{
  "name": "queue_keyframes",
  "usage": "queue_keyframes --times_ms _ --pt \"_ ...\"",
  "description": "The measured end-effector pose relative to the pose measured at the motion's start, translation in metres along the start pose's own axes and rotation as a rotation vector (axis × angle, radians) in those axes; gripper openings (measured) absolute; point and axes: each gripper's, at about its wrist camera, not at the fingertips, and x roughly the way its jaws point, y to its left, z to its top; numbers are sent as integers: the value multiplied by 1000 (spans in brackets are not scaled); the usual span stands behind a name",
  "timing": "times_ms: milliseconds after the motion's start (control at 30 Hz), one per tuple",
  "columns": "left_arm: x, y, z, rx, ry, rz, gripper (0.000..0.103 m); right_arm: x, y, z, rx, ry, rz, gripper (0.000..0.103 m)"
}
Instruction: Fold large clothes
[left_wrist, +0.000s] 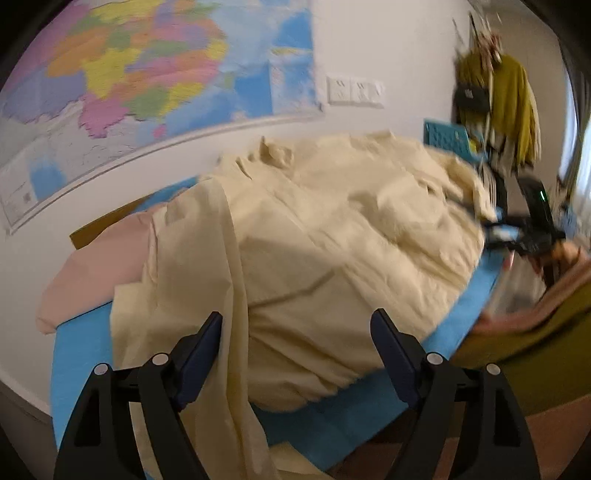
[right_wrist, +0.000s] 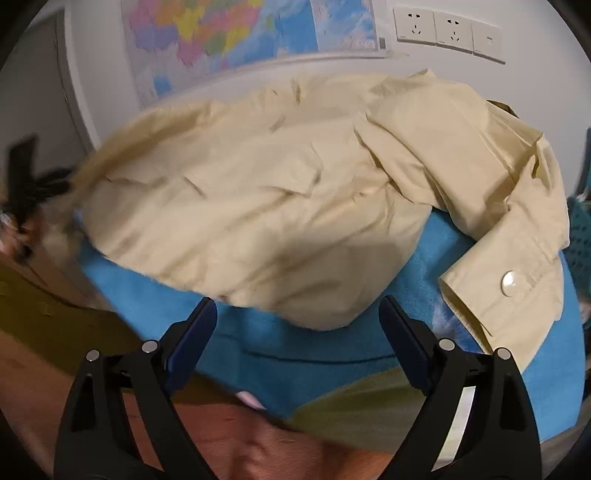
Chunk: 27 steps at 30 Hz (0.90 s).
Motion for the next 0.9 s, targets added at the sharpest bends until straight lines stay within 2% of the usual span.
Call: queue_keyframes --times_ms 67,100,133,233,333,367,433,500,600,633,667,700,733,767,833,867,900 --pt "5 -8 -7 29 43 67 83 6 -4 1 42 -33 17 84" --pt "6 -11 -11 51 59 86 84 7 -4 2 53 -40 30 70" --pt "8 -18 -13 76 71 99 84 7 -5 5 73 -44 76 41" --pt "19 -34 -27 179 118 119 89 -6 -11 10 161 -84 182 21" --pt "41 -45 -37 233 174 196 87 -42 -16 15 217 -154 274 15" --pt "46 -46 -36 231 181 235 82 -51 -16 16 214 -159 281 14" --pt "47 -37 -28 165 191 228 74 -71 -16 13 208 -168 303 10" --pt "35 -19 -16 44 159 178 58 -84 -19 7 224 -166 307 10" --pt "14 -1 -3 -95 118 95 51 -82 -19 -2 231 -123 250 10" --pt "14 -1 -1 -93 122 91 52 -71 -17 -3 214 -58 208 13" --pt "18 -4 0 -59 147 100 58 -59 -11 -4 169 12 150 16" --pt "24 -9 -2 -11 177 120 66 -52 -6 -3 120 72 91 29" --pt "28 -12 -4 22 192 150 68 -49 -3 -2 91 107 72 41" --pt "30 -15 -5 53 199 163 67 -53 -2 -2 69 110 66 45" --pt "14 -15 -5 63 138 115 67 -75 -1 10 35 50 78 48" --pt "-3 -12 -4 56 62 63 68 -90 -2 19 19 3 106 49" --pt "-19 -8 -2 43 -22 2 73 -99 -2 25 9 -33 123 50"
